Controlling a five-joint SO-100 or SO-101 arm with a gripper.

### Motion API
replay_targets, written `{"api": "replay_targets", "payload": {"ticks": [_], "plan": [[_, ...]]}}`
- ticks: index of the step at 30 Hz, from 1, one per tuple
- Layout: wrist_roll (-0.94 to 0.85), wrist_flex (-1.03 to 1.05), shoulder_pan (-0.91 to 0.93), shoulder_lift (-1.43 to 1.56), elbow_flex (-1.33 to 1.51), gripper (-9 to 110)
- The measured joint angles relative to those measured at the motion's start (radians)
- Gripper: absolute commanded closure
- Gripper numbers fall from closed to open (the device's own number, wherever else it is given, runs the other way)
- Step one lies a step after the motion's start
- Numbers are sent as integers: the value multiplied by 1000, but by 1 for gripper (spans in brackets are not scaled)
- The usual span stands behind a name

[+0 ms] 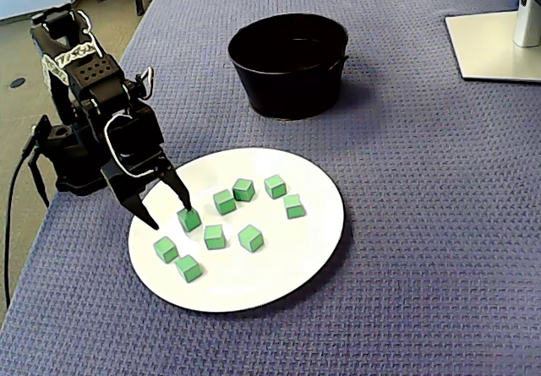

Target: Pick up the items on the white plate and put them in the black container.

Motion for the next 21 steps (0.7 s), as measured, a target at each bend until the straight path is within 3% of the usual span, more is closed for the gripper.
{"api": "replay_targets", "payload": {"ticks": [21], "plan": [[38,109,-69,38,-48,80]]}}
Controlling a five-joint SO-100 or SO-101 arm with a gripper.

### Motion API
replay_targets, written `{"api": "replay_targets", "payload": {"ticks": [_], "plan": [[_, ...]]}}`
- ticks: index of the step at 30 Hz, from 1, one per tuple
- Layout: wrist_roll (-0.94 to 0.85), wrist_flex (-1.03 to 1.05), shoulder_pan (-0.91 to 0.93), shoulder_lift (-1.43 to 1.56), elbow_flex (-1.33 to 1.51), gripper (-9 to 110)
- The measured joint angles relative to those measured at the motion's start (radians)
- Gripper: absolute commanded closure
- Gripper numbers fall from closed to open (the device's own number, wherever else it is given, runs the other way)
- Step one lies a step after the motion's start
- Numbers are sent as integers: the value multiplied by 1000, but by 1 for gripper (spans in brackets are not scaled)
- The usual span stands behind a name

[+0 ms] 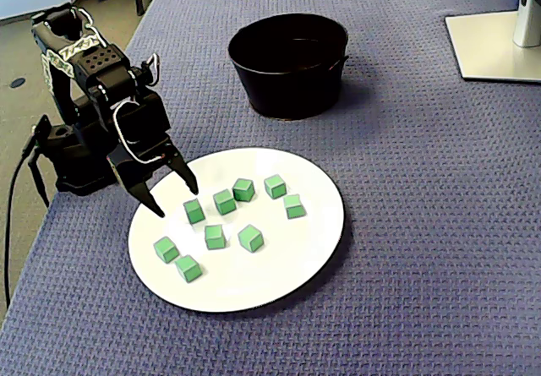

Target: Pick up the items on the white plate and put them in the black container.

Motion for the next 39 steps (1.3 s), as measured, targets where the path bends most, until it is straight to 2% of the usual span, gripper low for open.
{"api": "replay_targets", "payload": {"ticks": [11,33,39], "plan": [[26,-95,-29,12,21,80],[37,-127,-81,-71,60,83],[37,-149,-89,-84,66,91]]}}
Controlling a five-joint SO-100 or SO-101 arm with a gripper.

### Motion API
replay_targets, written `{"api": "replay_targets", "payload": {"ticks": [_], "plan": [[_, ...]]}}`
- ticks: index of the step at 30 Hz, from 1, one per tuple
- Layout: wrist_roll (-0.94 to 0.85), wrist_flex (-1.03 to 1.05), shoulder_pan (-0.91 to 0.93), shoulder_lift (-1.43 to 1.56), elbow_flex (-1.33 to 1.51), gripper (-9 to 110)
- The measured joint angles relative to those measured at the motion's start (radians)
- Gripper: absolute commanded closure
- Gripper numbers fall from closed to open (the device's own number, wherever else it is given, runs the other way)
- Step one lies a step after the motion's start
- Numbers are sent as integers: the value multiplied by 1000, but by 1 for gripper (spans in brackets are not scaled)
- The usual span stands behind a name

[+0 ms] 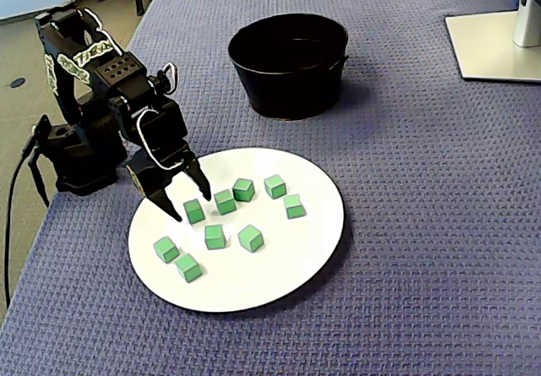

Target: Pick up the items on the white plate and put them in the black container.

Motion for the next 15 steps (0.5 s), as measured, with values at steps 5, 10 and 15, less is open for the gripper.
{"api": "replay_targets", "payload": {"ticks": [5,10,15], "plan": [[0,0,-2,-9,0,101],[5,-29,-3,-9,8,101],[55,-3,-3,32,-12,101]]}}
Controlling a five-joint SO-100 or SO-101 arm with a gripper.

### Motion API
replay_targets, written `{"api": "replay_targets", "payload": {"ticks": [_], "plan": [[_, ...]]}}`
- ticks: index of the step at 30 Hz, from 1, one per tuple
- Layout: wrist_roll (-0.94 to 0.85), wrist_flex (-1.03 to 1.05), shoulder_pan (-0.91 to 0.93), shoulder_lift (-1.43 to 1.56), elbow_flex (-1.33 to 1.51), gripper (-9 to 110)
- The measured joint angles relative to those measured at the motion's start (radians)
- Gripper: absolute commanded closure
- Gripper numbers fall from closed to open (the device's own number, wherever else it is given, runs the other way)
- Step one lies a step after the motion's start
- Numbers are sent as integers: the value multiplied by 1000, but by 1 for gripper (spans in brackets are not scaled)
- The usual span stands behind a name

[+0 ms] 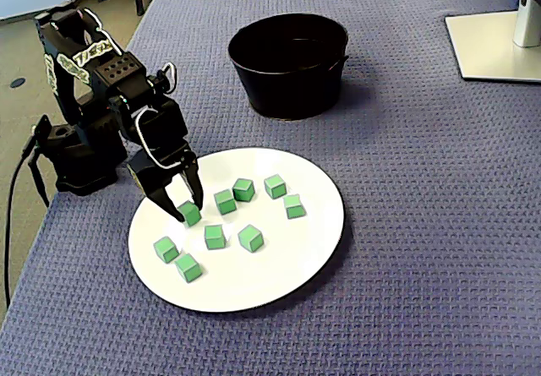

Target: Pick up the items on the white plate and put them in the black container.

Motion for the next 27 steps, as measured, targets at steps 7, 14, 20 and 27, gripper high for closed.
{"api": "replay_targets", "payload": {"ticks": [7,14,20,27], "plan": [[298,212,-179,210,-405,102],[459,334,-598,204,-968,102],[474,364,-856,66,-1020,102],[466,169,-971,-21,-690,102]]}}
